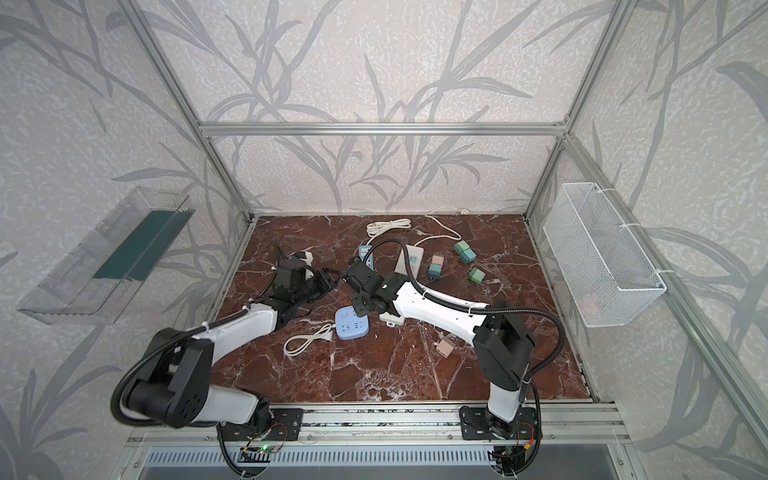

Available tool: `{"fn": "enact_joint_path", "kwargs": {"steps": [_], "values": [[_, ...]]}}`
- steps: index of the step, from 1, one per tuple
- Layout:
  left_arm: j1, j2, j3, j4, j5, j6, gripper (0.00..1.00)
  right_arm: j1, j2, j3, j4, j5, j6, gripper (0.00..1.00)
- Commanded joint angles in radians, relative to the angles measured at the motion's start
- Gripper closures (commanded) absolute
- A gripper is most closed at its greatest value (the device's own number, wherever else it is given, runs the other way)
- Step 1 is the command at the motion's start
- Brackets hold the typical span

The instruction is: Insert the plug

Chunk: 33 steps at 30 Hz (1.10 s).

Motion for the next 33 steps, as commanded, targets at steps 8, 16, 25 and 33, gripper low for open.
{"fn": "enact_joint_path", "kwargs": {"steps": [8, 16, 25, 33], "values": [[0.004, -0.323, -0.122, -0.204, -0.243, -0.042, 0.4, 0.038, 0.112, 0.098, -0.004, 0.085, 0.192, 1.0], [0.005, -0.368, -0.147, -0.181, -0.242, -0.047, 0.38, 0.045, 0.168, 0.147, -0.051, 0.071, 0.263, 1.0], [0.008, -0.381, -0.166, -0.168, -0.251, -0.051, 0.37, 0.05, 0.192, 0.159, -0.084, 0.064, 0.3, 1.0], [0.014, -0.408, -0.174, -0.17, -0.266, -0.049, 0.34, 0.049, 0.204, 0.157, -0.067, 0.048, 0.31, 1.0]]}}
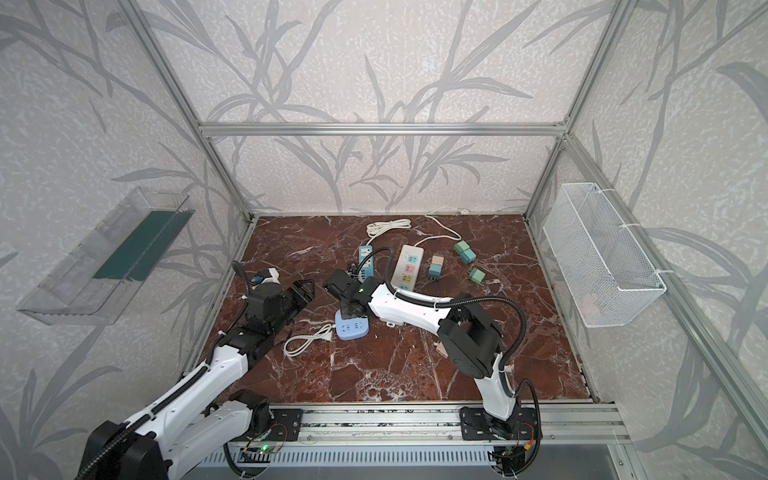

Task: Insert the plug
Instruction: 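Lower the teal adapter onto the pale blue socket with the right gripper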

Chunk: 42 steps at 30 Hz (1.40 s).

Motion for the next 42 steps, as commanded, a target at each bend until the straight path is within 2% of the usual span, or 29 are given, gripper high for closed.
{"fn": "enact_joint_path", "kwargs": {"steps": [1, 15, 22, 28, 42], "values": [[0.007, -0.019, -0.008, 0.001, -0.028, -0.009, 0.34, 0.008, 0.025, 0.024, -0.017, -0.003, 0.016, 1.0], [0.013, -0.028, -0.009, 0.001, -0.028, -0.008, 0.34, 0.009, 0.049, 0.048, -0.017, -0.027, 0.012, 1.0], [0.014, -0.035, -0.013, -0.002, -0.029, -0.007, 0.34, 0.044, 0.065, 0.073, -0.081, 0.032, 0.008, 1.0], [0.015, -0.038, -0.014, -0.002, -0.035, -0.006, 0.33, 0.051, 0.154, 0.146, -0.183, 0.07, 0.019, 1.0], [0.013, -0.044, -0.009, -0.022, -0.013, -0.017, 0.34, 0.068, 0.213, 0.089, -0.23, 0.06, 0.083, 1.0]]}}
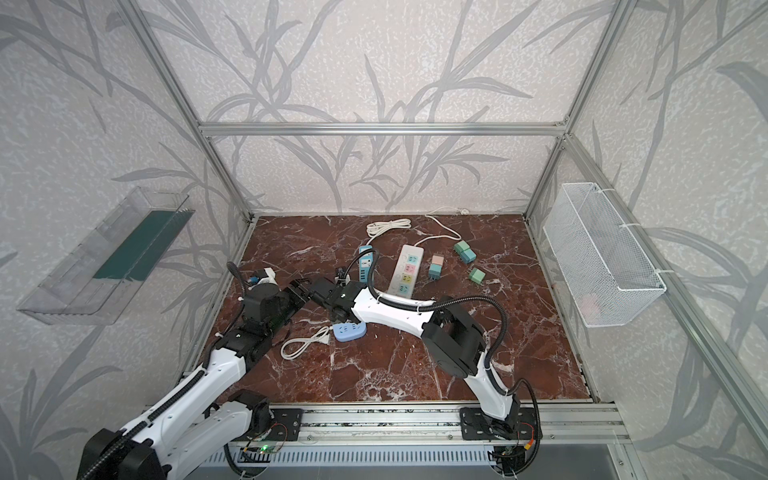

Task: Insert the plug
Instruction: 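Lower the teal adapter onto the pale blue socket with the right gripper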

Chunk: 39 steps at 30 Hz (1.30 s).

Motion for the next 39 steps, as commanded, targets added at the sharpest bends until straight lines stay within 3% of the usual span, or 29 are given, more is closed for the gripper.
{"fn": "enact_joint_path", "kwargs": {"steps": [1, 13, 17, 23, 33, 36, 39], "values": [[0.002, -0.021, -0.01, -0.021, 0.0, -0.016, 0.34, 0.002, 0.1, -0.069, -0.119, -0.044, 0.03, 1.0], [-0.002, -0.09, -0.021, -0.04, -0.019, -0.007, 0.34, -0.017, 0.211, -0.038, -0.129, -0.127, 0.008, 1.0], [-0.001, -0.11, -0.028, -0.044, -0.032, -0.002, 0.34, -0.016, 0.199, -0.091, -0.085, -0.156, 0.019, 1.0], [-0.001, -0.138, -0.032, -0.063, -0.064, -0.001, 0.3, -0.017, 0.157, -0.035, -0.086, -0.169, -0.021, 1.0], [0.006, -0.205, 0.02, -0.135, -0.072, 0.007, 0.23, -0.016, 0.019, 0.076, -0.072, -0.22, -0.134, 0.53], [0.008, -0.212, 0.032, -0.153, -0.065, 0.008, 0.22, -0.016, -0.047, 0.062, -0.051, -0.215, -0.172, 0.42], [0.01, -0.212, 0.05, -0.168, -0.059, 0.008, 0.22, -0.018, -0.111, 0.022, -0.015, -0.195, -0.196, 0.39]]}}
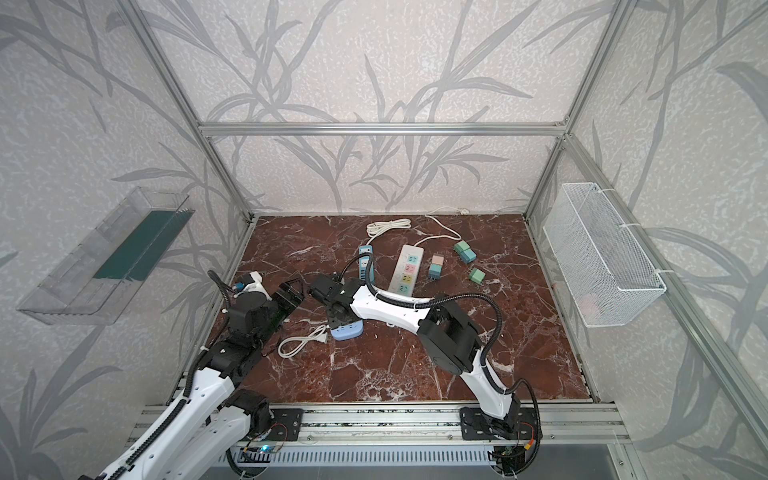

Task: Insert the plug
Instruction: 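Press the teal adapter into the socket and open the right gripper, then move the right gripper toward the pink adapter near the white strip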

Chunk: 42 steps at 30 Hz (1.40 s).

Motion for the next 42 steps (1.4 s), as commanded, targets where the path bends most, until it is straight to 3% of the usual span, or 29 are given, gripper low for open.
{"fn": "enact_joint_path", "kwargs": {"steps": [1, 21, 31, 36, 42], "values": [[0.006, -0.009, 0.052, -0.039, -0.01, 0.004, 0.22, 0.002, -0.134, -0.029, 0.019, 0.011, -0.057, 0.39], [0.008, 0.001, 0.083, -0.073, 0.016, 0.014, 0.22, -0.102, -0.053, -0.106, 0.051, -0.035, -0.084, 0.47], [0.01, -0.005, 0.081, -0.077, 0.025, 0.015, 0.22, -0.1, -0.174, -0.159, 0.07, -0.038, -0.109, 0.47], [0.01, -0.027, 0.077, -0.089, 0.033, 0.02, 0.22, -0.082, -0.359, -0.355, 0.192, -0.076, -0.118, 0.39], [0.01, -0.043, 0.063, -0.081, 0.046, 0.022, 0.22, -0.047, -0.447, -0.616, 0.329, -0.165, -0.075, 0.44]]}}
